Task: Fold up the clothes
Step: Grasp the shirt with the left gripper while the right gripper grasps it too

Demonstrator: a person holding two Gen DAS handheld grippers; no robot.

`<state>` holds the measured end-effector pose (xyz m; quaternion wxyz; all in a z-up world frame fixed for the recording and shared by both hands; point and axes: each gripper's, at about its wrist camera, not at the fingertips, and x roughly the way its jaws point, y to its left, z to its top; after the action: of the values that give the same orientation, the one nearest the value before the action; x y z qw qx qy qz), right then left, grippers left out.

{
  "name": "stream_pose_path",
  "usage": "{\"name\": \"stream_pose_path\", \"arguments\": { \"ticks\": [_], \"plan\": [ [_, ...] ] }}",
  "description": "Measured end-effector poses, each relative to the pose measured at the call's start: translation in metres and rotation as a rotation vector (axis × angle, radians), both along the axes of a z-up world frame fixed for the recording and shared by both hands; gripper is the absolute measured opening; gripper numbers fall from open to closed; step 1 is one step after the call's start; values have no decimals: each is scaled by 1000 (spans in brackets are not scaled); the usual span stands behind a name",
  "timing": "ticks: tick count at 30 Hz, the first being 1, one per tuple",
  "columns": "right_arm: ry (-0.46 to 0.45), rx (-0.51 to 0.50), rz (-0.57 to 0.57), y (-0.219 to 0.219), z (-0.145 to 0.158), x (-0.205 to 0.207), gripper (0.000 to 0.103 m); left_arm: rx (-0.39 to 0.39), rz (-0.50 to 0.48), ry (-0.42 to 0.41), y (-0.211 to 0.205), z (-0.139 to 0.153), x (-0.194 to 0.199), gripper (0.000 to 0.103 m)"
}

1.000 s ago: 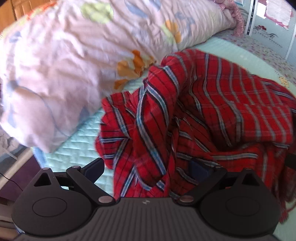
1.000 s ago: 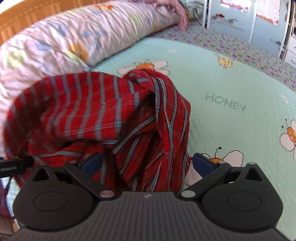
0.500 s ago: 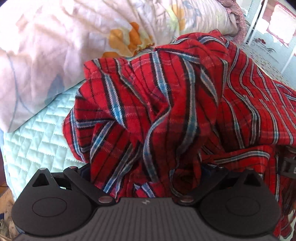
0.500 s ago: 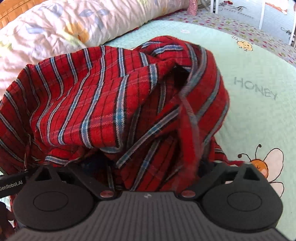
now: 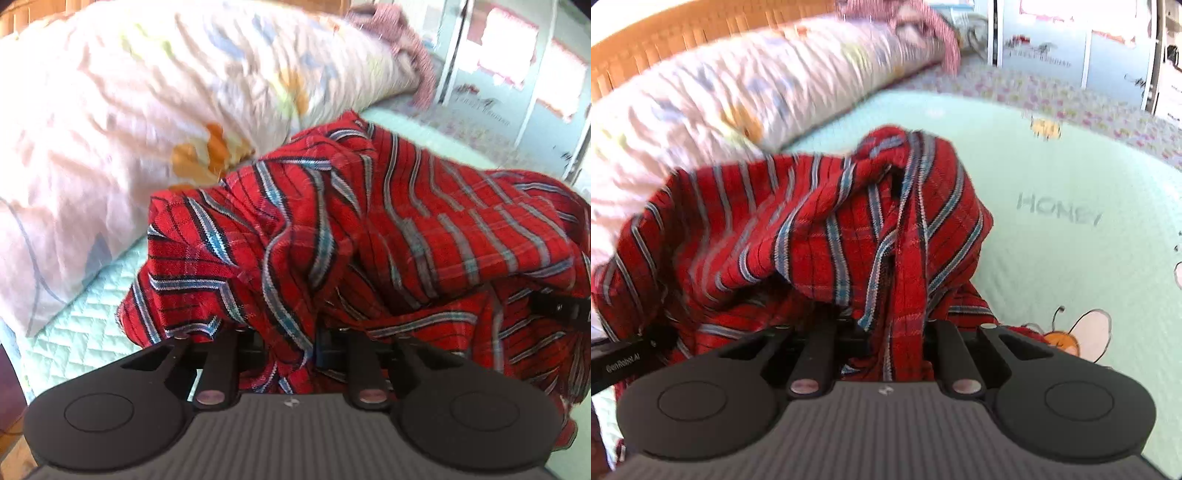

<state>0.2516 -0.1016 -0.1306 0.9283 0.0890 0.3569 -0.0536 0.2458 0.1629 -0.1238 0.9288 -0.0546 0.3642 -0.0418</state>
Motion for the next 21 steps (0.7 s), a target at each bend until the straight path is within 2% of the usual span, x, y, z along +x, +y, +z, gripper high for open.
{"name": "stream_pose_path", "arguments": {
  "ticks": [6, 10, 15, 21],
  "plan": [
    [-135, 41, -17, -10, 48, -48, 14, -19, -62, -150, 7, 55, -54, 16],
    [-233, 51, -47, -28, 83, -91, 14, -17, -135, -245, -6, 97, -94, 15],
    [-344, 65, -103, -68, 131, -153, 14, -38, -245, -346, -72, 136, -145, 15],
    [-451, -13, -187, -117, 188, -241, 14, -86, -375, -448, -141, 163, -166, 15]
  ]
}}
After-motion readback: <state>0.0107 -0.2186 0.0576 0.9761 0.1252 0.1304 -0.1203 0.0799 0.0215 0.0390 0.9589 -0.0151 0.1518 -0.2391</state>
